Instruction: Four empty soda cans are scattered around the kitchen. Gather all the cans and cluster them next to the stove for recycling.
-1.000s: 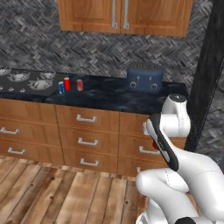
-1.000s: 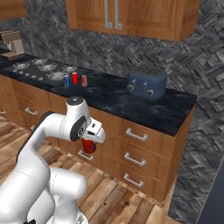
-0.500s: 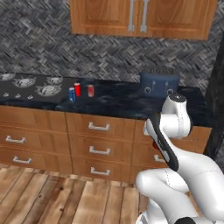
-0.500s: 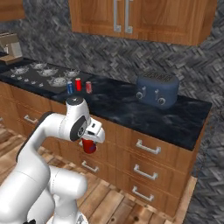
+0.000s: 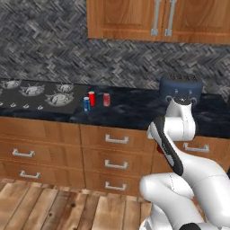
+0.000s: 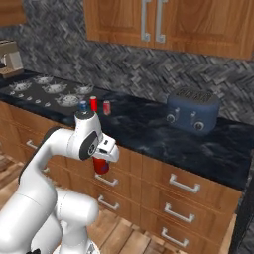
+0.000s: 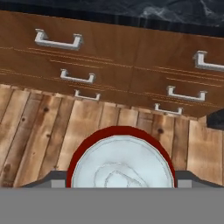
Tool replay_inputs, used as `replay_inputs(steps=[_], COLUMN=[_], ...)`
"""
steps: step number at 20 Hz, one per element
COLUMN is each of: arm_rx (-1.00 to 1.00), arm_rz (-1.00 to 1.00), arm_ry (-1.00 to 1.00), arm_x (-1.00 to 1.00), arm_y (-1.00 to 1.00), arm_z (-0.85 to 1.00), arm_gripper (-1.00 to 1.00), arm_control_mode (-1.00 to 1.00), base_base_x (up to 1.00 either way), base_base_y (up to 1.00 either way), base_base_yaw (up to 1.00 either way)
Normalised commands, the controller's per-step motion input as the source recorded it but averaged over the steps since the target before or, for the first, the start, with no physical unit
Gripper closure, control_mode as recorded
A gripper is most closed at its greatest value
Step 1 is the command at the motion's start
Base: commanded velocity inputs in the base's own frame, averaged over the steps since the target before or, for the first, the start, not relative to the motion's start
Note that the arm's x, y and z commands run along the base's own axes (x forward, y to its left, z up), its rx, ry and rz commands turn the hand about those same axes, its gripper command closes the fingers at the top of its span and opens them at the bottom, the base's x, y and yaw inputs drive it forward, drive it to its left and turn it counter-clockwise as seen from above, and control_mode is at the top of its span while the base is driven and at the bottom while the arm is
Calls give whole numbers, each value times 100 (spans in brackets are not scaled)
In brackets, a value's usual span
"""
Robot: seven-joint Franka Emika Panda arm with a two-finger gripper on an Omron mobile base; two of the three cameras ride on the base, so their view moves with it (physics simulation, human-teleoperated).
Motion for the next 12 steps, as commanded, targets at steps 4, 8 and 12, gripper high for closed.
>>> replay_inputs(steps=[4, 8, 12], arm_rx=[0, 0, 0], arm_rz=[0, 0, 0], arm_ry=[0, 0, 0], arm_x=[0, 0, 0], arm_y=[0, 0, 0], arm_z=[0, 0, 0], arm_gripper=[100, 100, 100], arm_control_mode=[100, 100, 100], base_base_x=[61, 61, 62], base_base_y=[37, 38, 38], base_base_yaw=[-5, -4, -3])
